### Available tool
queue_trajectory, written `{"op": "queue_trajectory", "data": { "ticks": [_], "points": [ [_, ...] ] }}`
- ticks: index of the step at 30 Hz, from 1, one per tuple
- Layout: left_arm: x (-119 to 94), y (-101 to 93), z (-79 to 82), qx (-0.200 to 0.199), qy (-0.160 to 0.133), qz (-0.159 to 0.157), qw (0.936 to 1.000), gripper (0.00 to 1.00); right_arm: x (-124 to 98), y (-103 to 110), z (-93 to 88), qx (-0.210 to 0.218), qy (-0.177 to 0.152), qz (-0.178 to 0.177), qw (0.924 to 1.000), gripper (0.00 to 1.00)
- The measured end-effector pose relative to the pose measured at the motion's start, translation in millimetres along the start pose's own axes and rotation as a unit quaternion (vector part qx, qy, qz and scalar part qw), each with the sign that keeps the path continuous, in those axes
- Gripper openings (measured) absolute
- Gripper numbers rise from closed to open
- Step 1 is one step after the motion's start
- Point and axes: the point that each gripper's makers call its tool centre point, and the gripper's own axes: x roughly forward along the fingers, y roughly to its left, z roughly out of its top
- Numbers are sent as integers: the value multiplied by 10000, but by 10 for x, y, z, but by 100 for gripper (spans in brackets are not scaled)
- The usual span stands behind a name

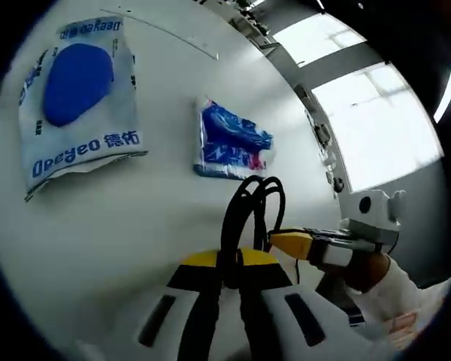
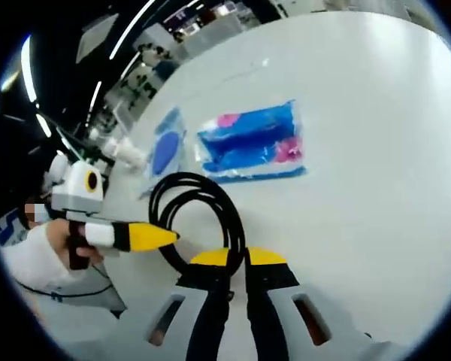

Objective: Arrange the tabletop items into an orderly group along one side of the table until the central work area is clear of visible clutter.

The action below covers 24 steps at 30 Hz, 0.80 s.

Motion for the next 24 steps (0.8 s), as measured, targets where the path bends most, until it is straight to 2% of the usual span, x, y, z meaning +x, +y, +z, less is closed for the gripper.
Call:
{"op": "queue_trajectory", "data": {
  "ticks": [7,12,18,24],
  "points": [
    [77,16,-36,21,155,80,9998,6,6,-56,28,83,-53,-48,9999,3],
    [122,11,-68,86,220,207,9995,14,17,-91,43,131,-87,-124,9998,3],
    [128,38,-96,182,194,322,9991,22,2,-132,26,165,-89,-172,9997,3],
    [87,69,-59,237,139,385,9989,23,10,-139,30,200,-113,-181,9996,3]
  ]
}}
